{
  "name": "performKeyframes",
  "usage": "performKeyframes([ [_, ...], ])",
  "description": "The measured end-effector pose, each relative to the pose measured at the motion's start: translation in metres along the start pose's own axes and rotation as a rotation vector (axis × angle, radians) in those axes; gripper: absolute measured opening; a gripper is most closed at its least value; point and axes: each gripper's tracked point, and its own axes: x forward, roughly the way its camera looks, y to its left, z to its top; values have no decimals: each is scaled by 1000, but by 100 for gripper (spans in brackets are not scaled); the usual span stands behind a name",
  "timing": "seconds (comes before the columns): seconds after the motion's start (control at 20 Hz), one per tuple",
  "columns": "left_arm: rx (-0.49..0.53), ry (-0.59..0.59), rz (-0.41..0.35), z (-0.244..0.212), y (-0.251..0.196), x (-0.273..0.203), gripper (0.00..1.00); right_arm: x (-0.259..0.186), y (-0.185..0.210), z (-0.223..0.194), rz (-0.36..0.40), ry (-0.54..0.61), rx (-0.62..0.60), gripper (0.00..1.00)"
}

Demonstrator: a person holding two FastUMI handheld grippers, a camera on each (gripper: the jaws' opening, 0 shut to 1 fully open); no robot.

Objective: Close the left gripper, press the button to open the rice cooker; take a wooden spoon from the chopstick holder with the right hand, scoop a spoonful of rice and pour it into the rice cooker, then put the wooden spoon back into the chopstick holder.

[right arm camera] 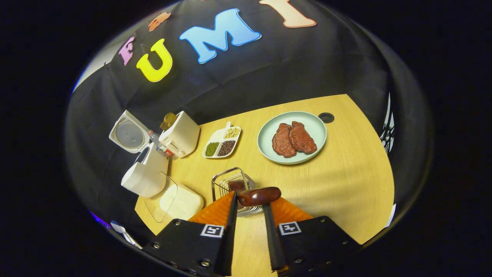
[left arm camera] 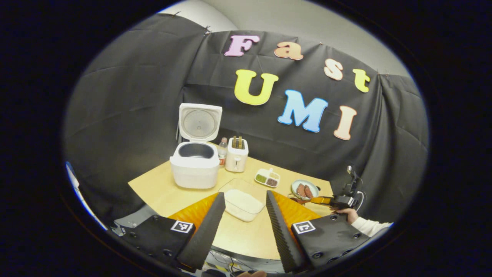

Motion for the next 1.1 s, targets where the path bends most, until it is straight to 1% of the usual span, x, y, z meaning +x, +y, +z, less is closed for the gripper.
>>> performKeyframes([
  [0.05,2,3,-8,0,-3,4,79,-9,-4,-2,-1,2,-6,46],
  [0.1,3,6,-16,-3,-5,9,79,-14,-6,-5,-5,-4,-6,50],
  [0.15,3,8,-25,-3,-8,14,79,-20,-10,-5,-14,-10,-6,50],
  [0.2,3,10,-33,0,-13,16,79,-25,-15,-10,-27,-7,-8,53],
  [0.25,7,8,-41,2,-14,19,73,-32,-20,-14,-46,-5,-14,56],
  [0.3,11,1,-45,5,-13,24,73,-38,-24,-17,-62,-3,-21,56],
  [0.35,13,-5,-50,9,-12,28,73,-44,-27,-20,-67,-5,-21,67],
  [0.4,12,-14,-55,13,-10,31,73,-52,-28,-19,-75,-18,-14,82],
  [0.45,11,-25,-59,20,-8,34,73,-58,-32,-18,-90,-29,-2,83],
  [0.5,11,-37,-61,23,0,37,84,-65,-35,-19,-98,-37,9,82],
  [0.6,9,-64,-61,37,12,43,79,-76,-35,-17,-107,-46,45,83],
  [0.7,23,-93,-55,53,28,51,73,-88,-26,-12,-89,-71,86,83],
  [0.85,23,-151,-53,95,58,71,73,-109,-9,-3,-107,-145,119,83],
  [0.9,21,-170,-52,110,69,81,79,-115,0,-2,-115,-164,118,82],
  [1.05,24,-235,-58,155,105,118,79,-129,34,0,-138,-221,140,83],
  [1.1,16,-249,-65,166,118,133,72,-133,42,3,-161,-249,156,83],
])
